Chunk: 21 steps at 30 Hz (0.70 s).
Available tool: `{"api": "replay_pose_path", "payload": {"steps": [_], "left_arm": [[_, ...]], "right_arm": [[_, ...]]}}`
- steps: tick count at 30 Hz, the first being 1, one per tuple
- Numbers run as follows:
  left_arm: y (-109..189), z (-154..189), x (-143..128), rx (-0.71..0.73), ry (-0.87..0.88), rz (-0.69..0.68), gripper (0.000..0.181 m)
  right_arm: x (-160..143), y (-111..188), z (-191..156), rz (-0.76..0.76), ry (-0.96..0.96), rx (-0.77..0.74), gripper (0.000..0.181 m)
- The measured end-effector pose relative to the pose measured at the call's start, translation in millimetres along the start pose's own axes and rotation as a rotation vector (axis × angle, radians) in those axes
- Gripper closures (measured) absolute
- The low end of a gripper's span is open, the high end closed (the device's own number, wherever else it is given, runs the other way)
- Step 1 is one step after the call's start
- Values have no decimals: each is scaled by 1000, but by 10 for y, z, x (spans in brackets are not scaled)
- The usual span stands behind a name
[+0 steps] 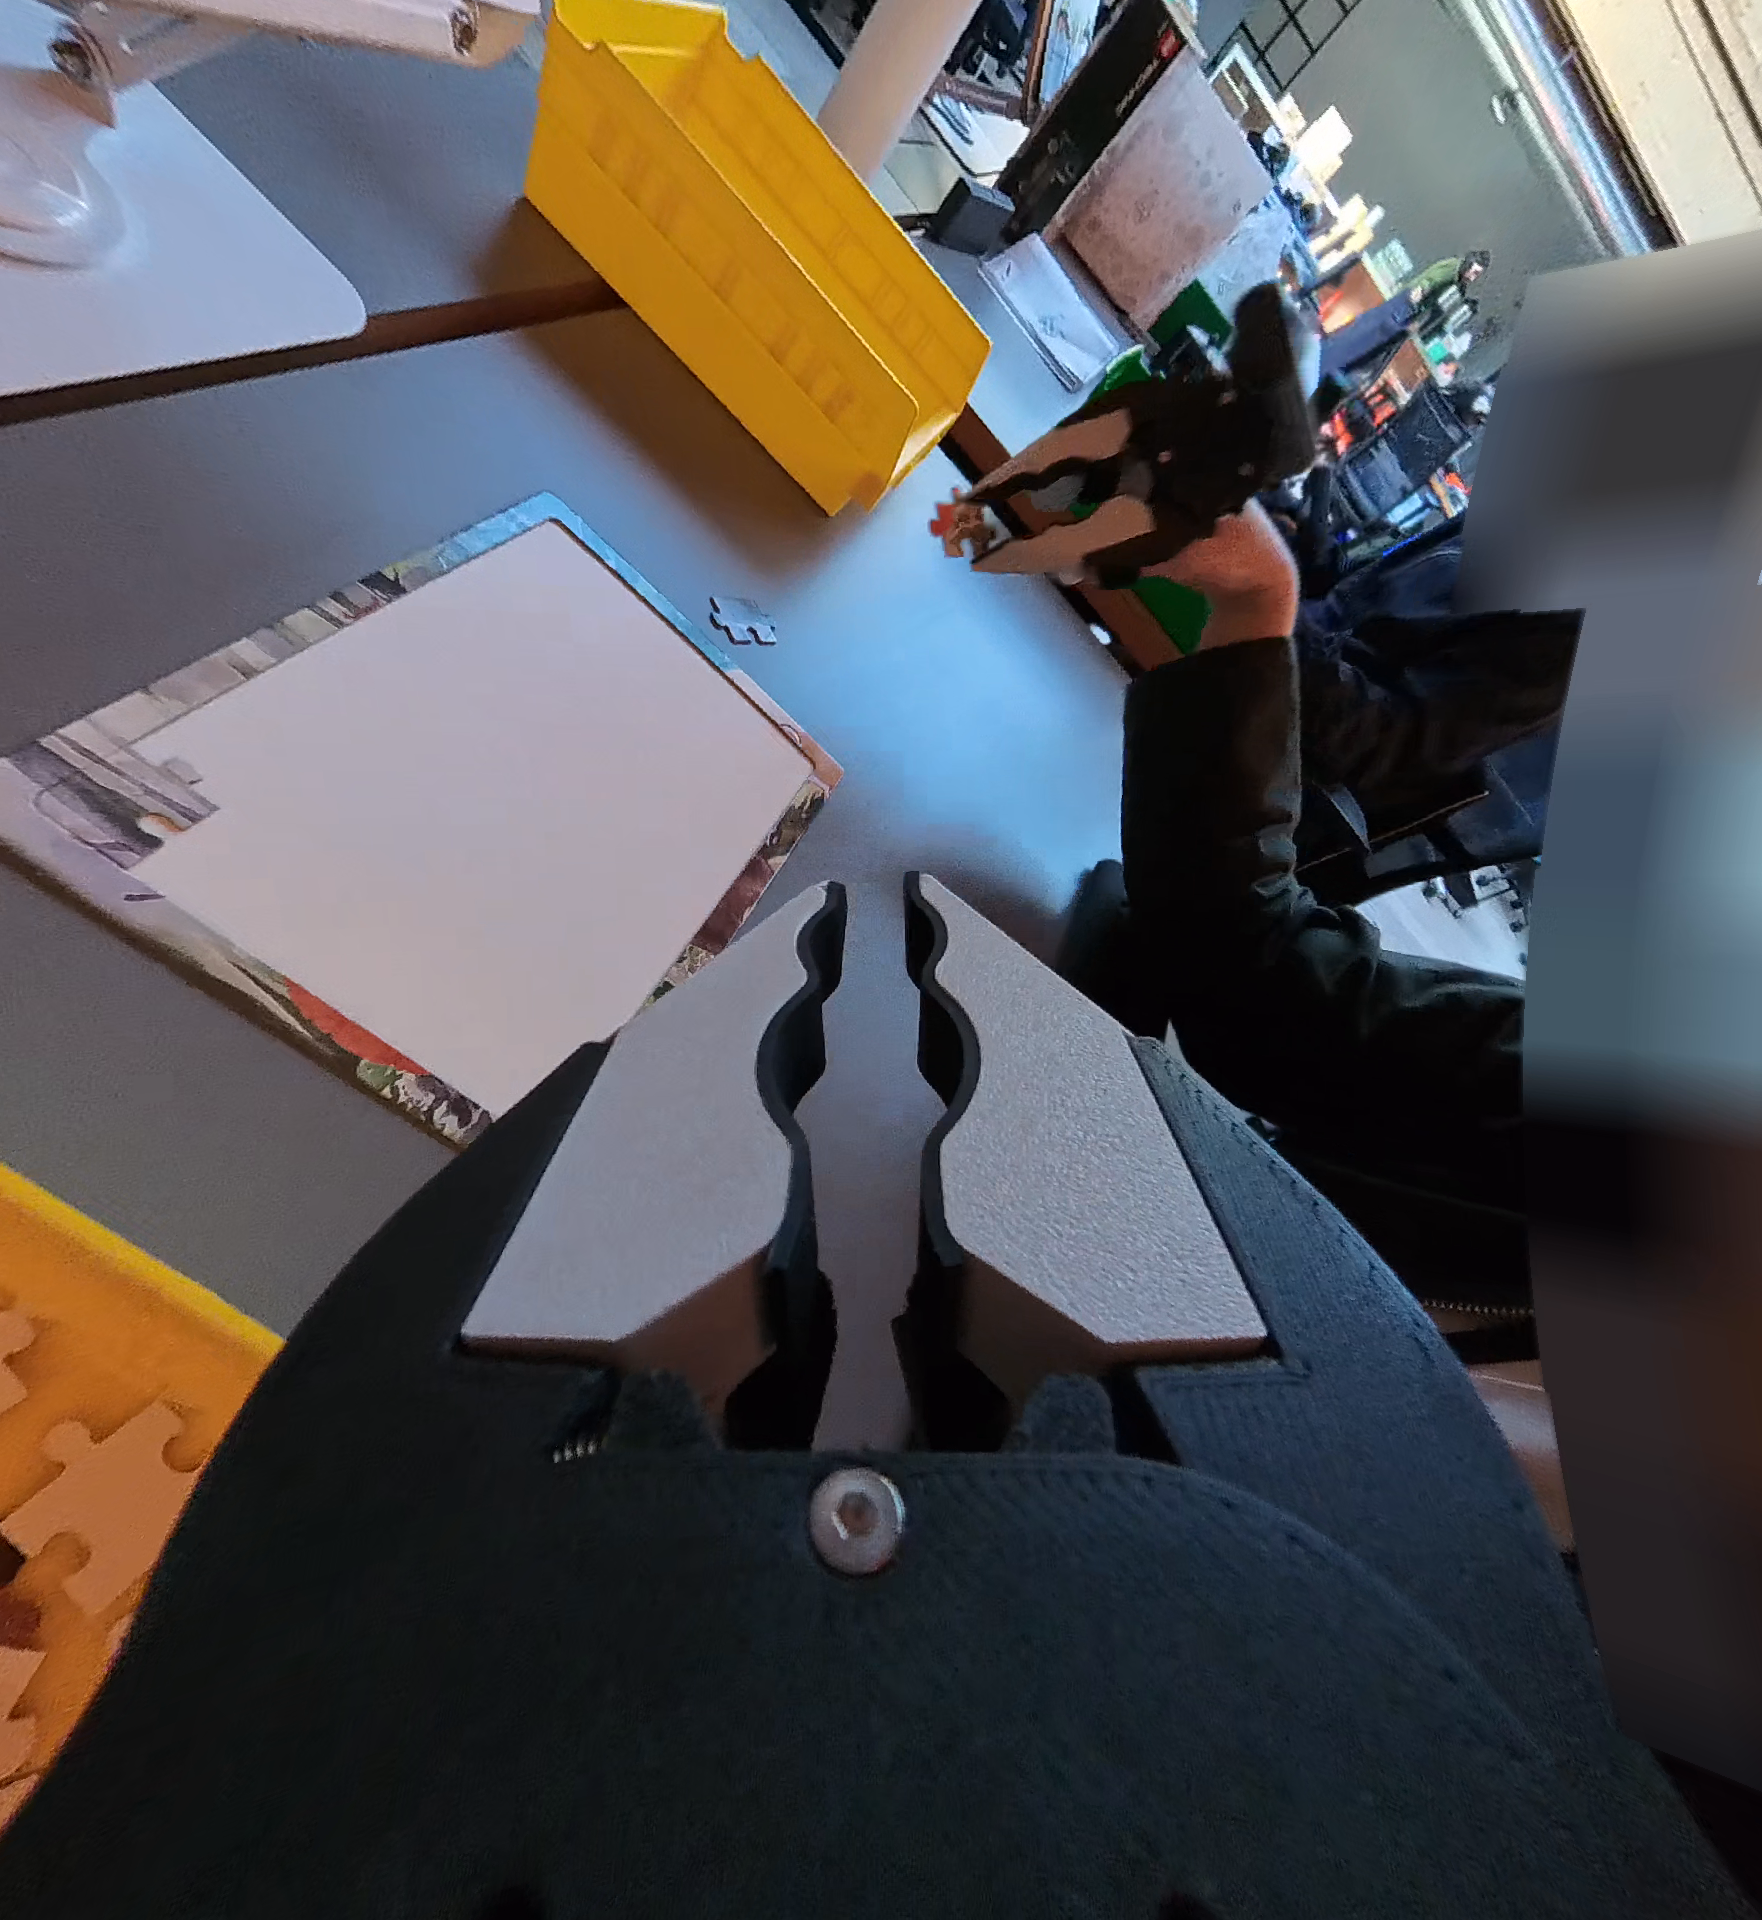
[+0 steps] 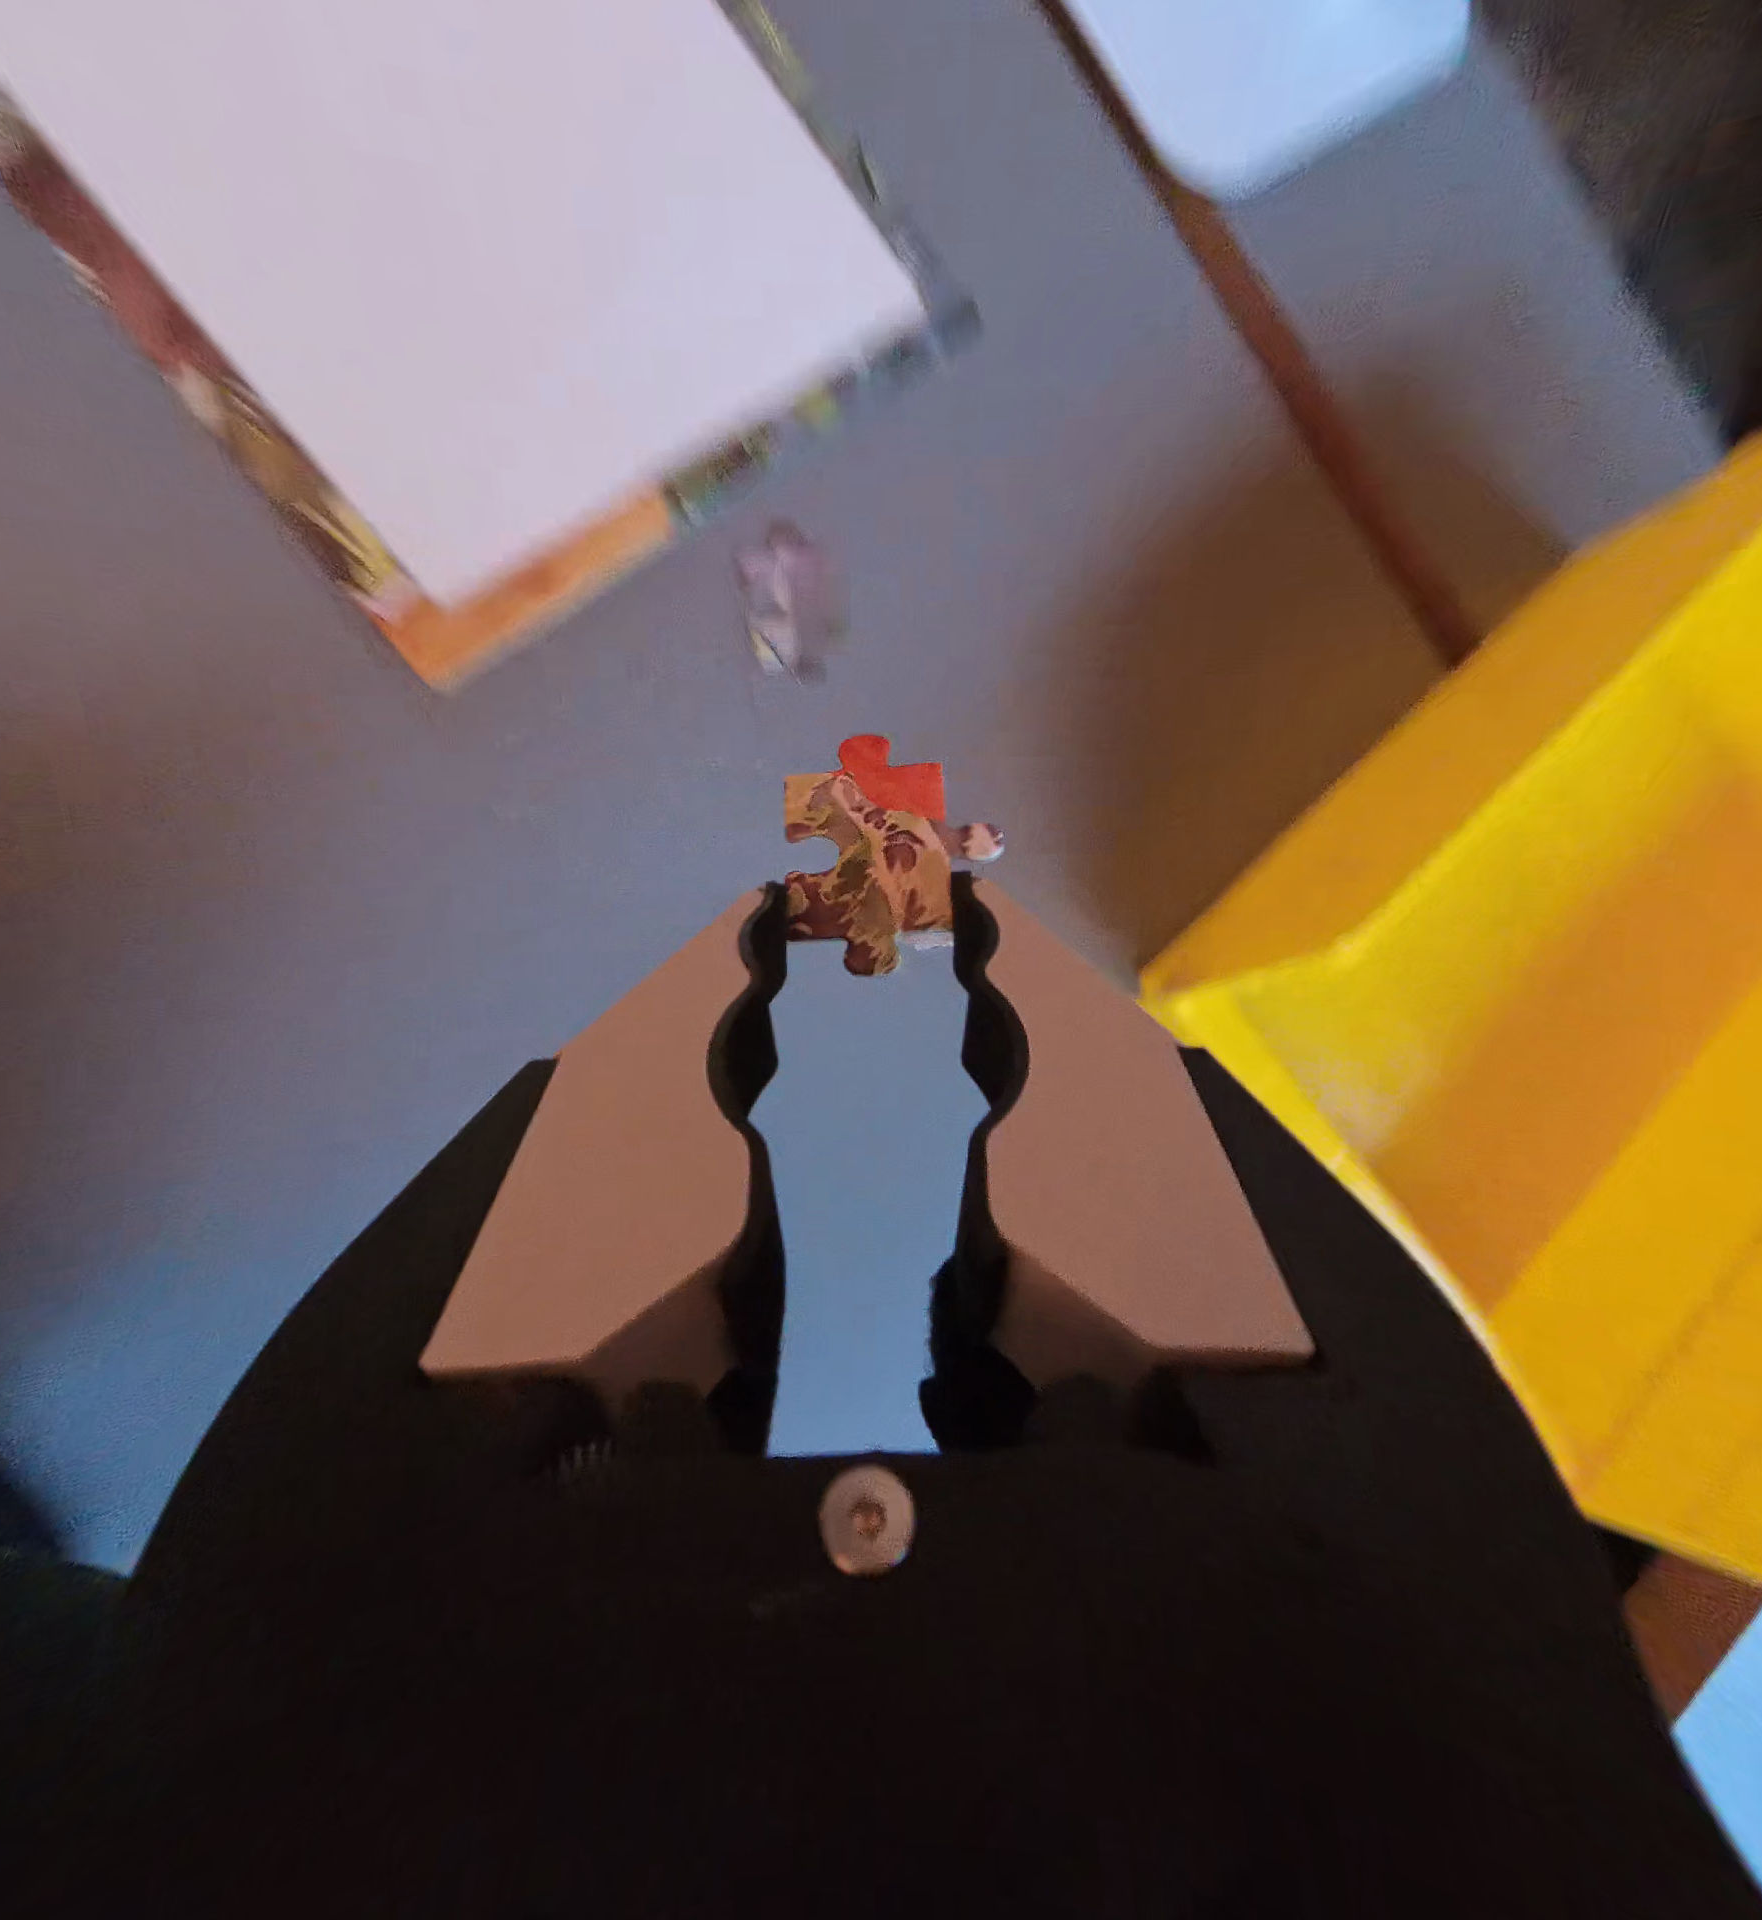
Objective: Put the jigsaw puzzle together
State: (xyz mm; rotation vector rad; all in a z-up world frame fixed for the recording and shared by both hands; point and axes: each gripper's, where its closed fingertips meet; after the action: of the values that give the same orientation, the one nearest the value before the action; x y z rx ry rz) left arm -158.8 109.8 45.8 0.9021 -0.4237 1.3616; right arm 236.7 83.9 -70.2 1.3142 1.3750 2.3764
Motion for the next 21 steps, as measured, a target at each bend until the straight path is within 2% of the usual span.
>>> {"api": "replay_pose_path", "payload": {"steps": [2, 8, 11, 12, 21], "left_arm": [[70, 25, 24, 4, -8, 18, 172], [263, 52, 73, 35, -29, 58, 172], [362, 38, 99, 48, -29, 83, 172], [394, 27, 107, 54, -26, 92, 172], [675, -117, 182, 139, -22, 170, 165]], "right_arm": [[-271, -135, 49, -19, -30, 28, 150], [-571, -518, 63, -72, -3, 69, 150], [-648, -713, 40, -94, 11, 91, 148], [-579, -739, 46, -54, 3, 91, 150], [-598, -758, 65, -70, -42, 80, 149]]}}
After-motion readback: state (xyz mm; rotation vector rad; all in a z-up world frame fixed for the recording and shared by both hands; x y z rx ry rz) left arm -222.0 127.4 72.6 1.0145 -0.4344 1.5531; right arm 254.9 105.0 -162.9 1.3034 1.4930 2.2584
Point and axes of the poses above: each gripper's, where its closed fingertips meet, y back along the fingers, x out of its top, z = x × y across the jaws, and after that the axes turned 5 degrees about z, right-handed
